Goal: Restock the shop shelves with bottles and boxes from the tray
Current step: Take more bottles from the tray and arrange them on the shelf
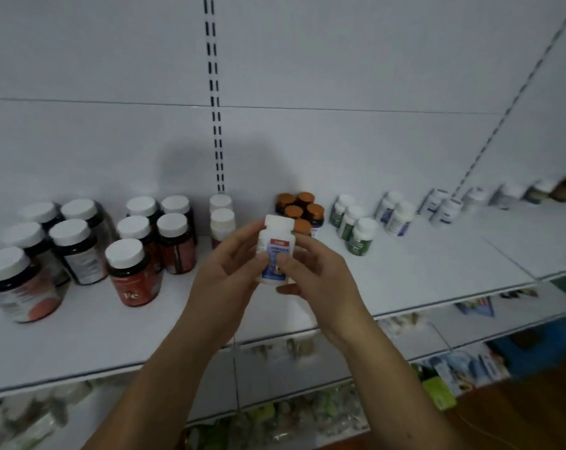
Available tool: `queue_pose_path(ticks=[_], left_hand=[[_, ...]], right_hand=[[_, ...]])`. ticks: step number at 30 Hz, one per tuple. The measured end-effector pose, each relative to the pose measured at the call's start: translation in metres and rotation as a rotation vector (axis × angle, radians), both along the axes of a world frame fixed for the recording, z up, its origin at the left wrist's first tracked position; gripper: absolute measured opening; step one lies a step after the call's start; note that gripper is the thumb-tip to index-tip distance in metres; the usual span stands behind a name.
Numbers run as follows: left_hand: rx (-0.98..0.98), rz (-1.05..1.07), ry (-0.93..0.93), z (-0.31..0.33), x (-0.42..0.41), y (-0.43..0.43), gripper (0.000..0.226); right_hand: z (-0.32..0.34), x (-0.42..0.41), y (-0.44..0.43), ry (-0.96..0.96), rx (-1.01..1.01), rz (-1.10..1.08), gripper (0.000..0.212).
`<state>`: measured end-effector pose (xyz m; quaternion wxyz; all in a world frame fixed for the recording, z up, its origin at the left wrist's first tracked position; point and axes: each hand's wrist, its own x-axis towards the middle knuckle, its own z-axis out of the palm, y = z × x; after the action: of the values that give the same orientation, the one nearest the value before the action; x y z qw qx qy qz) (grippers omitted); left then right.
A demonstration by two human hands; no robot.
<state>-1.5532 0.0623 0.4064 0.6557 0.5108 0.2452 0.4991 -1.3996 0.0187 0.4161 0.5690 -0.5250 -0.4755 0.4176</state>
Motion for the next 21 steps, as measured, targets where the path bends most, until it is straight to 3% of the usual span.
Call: queue_pose_path(ticks=[4,10,21], left_hand=[[0.305,-0.020,0.329,-0.003,0.033,0.003,0.046],[0.622,-0.063,0.661,-0.013,0.077,-0.001,0.051],[0.860,-0.071,0.913,-0.030,0.183,-0.007,0.065]], right_hand=[[-0.001,0.032,-0.030,-0.007,0.017,-0.183,0.033],[-0.012,0.085,-0.061,-0.122,0.015,-0.438,0.034],[-0.040,0.203,-0.085,-0.244,0.003,-0.633,0.038]])
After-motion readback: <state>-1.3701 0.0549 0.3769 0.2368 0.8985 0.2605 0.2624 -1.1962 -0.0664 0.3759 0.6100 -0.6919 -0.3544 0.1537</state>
